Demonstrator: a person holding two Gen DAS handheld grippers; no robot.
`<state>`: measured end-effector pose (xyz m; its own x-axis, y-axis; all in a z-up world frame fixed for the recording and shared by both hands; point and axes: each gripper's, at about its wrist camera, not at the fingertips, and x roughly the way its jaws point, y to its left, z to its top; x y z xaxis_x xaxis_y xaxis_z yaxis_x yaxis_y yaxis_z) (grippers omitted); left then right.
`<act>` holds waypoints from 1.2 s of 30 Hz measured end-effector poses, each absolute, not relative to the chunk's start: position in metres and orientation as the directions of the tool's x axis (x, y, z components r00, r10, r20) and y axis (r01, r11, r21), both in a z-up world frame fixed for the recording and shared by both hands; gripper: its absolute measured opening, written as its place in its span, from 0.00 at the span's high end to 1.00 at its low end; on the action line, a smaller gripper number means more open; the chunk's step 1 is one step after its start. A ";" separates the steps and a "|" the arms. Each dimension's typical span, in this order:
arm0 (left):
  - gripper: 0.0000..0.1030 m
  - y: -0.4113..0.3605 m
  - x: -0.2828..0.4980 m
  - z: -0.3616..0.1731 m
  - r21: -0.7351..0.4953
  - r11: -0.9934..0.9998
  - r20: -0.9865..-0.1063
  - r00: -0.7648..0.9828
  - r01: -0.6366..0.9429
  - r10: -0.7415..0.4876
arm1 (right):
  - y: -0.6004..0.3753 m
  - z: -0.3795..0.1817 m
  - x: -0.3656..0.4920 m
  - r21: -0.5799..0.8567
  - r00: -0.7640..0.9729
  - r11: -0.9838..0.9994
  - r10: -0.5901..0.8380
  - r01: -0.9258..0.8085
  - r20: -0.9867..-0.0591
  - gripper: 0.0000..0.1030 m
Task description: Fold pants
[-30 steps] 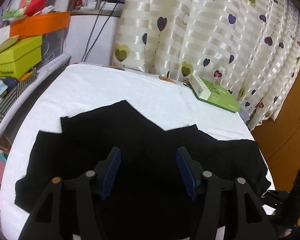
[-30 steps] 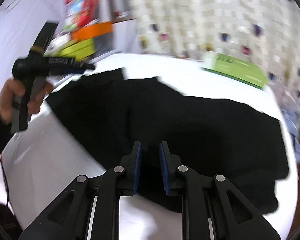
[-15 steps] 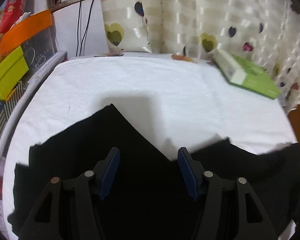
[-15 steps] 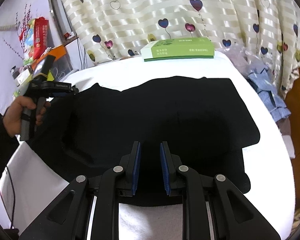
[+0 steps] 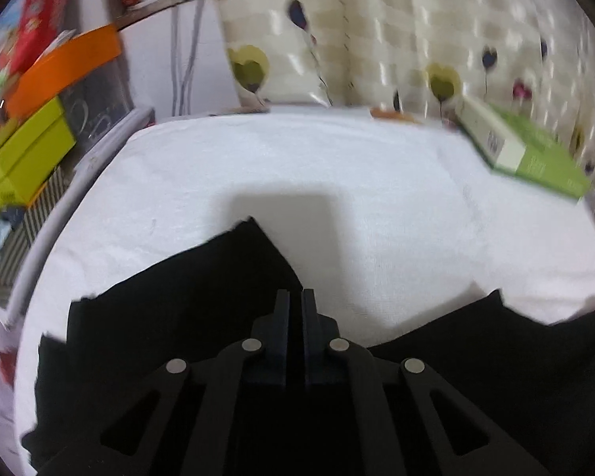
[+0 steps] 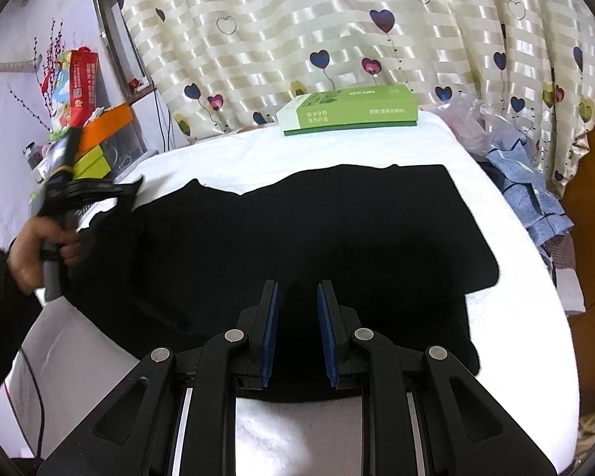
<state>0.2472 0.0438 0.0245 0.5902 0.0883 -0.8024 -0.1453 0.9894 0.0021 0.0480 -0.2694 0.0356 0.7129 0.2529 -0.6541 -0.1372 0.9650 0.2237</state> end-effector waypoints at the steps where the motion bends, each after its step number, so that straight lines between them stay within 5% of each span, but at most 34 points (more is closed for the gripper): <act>1: 0.94 0.049 0.239 0.031 -0.025 0.988 -0.782 0.619 -0.152 0.076 | -0.271 0.036 0.046 0.227 0.714 0.965 0.252 -0.133 -0.653 0.80; 10: 0.94 0.100 0.107 0.073 -0.213 0.952 -0.609 0.792 -0.219 0.046 | -0.285 0.027 0.038 0.291 0.696 0.955 0.252 -0.065 -0.673 0.80; 20: 0.86 0.154 0.035 0.024 -0.354 0.885 -0.657 0.754 -0.301 -0.007 | -0.309 0.024 0.037 0.384 0.697 0.923 0.271 0.006 -0.664 0.80; 24: 0.48 0.166 0.029 0.027 -0.420 0.861 -0.612 0.790 -0.288 -0.035 | -0.310 0.021 0.038 0.387 0.695 0.922 0.270 0.012 -0.666 0.79; 36: 0.49 0.192 0.052 0.008 -0.422 0.832 -0.682 0.731 -0.360 -0.030 | -0.306 0.021 0.039 0.375 0.696 0.927 0.272 -0.004 -0.665 0.79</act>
<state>0.0523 0.1916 0.0082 0.7306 -0.0297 -0.6822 -0.3602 0.8319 -0.4221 0.0391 -0.3060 0.0209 0.6956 0.2719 -0.6650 -0.0037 0.9270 0.3751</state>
